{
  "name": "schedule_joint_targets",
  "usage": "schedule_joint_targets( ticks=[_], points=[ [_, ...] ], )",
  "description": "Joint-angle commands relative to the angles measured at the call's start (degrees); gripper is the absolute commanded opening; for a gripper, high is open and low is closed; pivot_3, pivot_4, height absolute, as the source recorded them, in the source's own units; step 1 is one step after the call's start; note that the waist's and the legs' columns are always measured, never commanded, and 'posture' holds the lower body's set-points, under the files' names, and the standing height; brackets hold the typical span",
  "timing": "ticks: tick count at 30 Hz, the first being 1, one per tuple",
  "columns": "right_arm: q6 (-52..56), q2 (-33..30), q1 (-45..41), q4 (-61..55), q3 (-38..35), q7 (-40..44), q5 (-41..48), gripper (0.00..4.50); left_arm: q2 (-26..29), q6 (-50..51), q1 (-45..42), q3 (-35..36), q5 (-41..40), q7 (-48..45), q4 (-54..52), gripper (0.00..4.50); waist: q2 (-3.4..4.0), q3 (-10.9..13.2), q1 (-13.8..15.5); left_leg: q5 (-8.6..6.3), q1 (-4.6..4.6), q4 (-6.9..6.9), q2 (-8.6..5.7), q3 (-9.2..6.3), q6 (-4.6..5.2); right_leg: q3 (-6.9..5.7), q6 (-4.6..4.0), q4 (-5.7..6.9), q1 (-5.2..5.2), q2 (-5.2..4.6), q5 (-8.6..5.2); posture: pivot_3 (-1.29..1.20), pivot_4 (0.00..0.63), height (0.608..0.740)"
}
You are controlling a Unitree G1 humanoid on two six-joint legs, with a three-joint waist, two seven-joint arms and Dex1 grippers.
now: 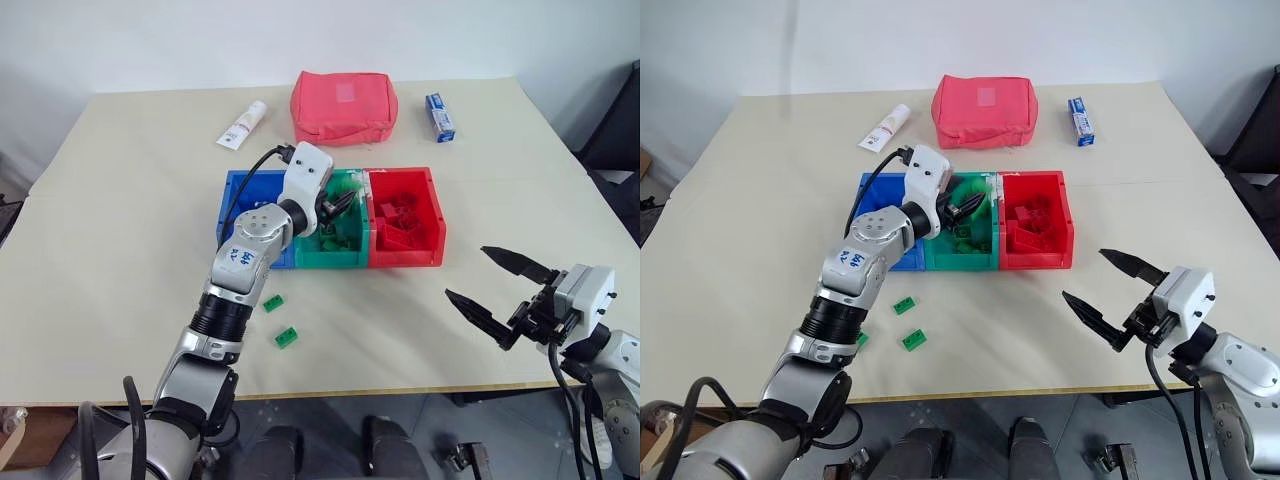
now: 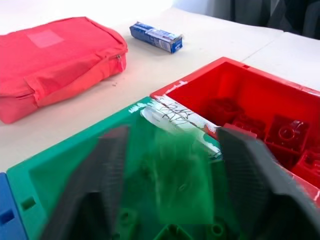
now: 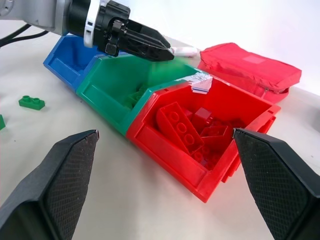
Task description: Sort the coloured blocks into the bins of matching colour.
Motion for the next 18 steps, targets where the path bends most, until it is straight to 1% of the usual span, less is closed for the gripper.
schedule_joint_targets(
  ticks=[1,2,4,5,8,12,14,16,18],
  points=[
    [-0.8,-0.7,-0.9,-0.7,-1.7,0.5,0.5,4.5,3.0,-1.9,2.4,1.5,-2.3,-5.7,-5.3,4.29,0.0,0.0,-0.1,0.0,0.0,0.0,0.0,0.01,0.0,0.01,0.0,0.01,0.0,0.0,0.0,0.0,0.15,0.74],
    [-0.8,-0.9,-1.5,-0.2,-1.5,0.7,0.4,4.5,4.1,-1.6,3.6,2.1,-3.5,-7.7,-6.7,4.48,0.01,0.0,-0.1,0.0,0.0,0.01,0.01,0.01,0.0,0.02,0.0,0.01,-0.01,0.01,0.0,0.0,0.15,0.74],
    [-0.8,-1.1,-2.4,0.4,-1.2,1.2,0.4,4.5,5.8,-1.4,5.5,3.3,-5.9,-11.2,-8.9,4.48,0.01,0.0,0.0,0.0,0.0,0.01,0.02,0.03,-0.01,0.04,0.0,0.04,-0.02,0.01,0.0,0.0,0.15,0.74],
    [-1.0,-1.5,-3.4,0.9,-0.7,2.0,0.3,4.5,9.0,-3.1,8.2,4.4,-8.5,-17.2,-11.3,4.48,0.01,0.0,0.0,0.0,0.01,0.02,0.01,0.02,-0.01,0.04,0.0,0.06,-0.02,0.0,0.0,0.0,0.15,0.74],
    [-3.1,-2.3,-7.1,3.0,1.3,5.4,-0.8,4.5,17.5,-15.8,15.7,9.0,-13.4,-33.1,-14.7,4.48,0.06,0.0,-1.0,-0.04,0.04,-0.03,0.08,0.13,-0.04,0.14,-0.01,0.06,-0.08,0.05,0.0,0.0,0.15,0.74],
    [-3.2,-4.6,-10.4,4.5,6.9,12.0,-1.7,4.5,29.1,-24.3,24.8,17.0,-14.0,-43.0,-8.3,4.48,0.07,0.0,-1.4,-0.06,0.06,-0.02,0.22,0.11,-0.08,0.09,-0.06,-0.01,-0.04,0.11,-0.03,0.0,0.15,0.74],
    [-2.1,-5.2,-12.3,4.9,9.5,14.6,-1.1,4.5,33.5,-26.6,30.6,21.3,-15.3,-47.4,-5.9,4.48,0.09,-0.1,-1.7,-0.08,0.06,-0.02,0.21,0.11,-0.05,0.09,-0.06,-0.01,-0.04,0.11,-0.03,0.0,0.15,0.74],
    [-1.7,-5.5,-13.6,6.1,10.9,16.3,-0.8,4.5,36.1,-28.6,34.8,24.0,-16.3,-50.2,-3.6,4.48,0.09,-0.1,-1.7,-0.16,0.1,-0.06,0.26,0.17,-0.01,0.13,-0.1,-0.02,-0.06,0.11,-0.05,0.0,0.15,0.74],
    [-1.8,-5.6,-14.3,7.0,11.5,17.7,-0.8,4.5,37.3,-30.1,37.3,25.6,-16.8,-52.2,-1.7,4.48,0.08,0.0,-1.3,-0.21,0.08,-0.03,0.26,0.15,0.03,0.1,-0.1,-0.06,-0.03,0.1,-0.05,0.0,0.15,0.74]
  ],
)
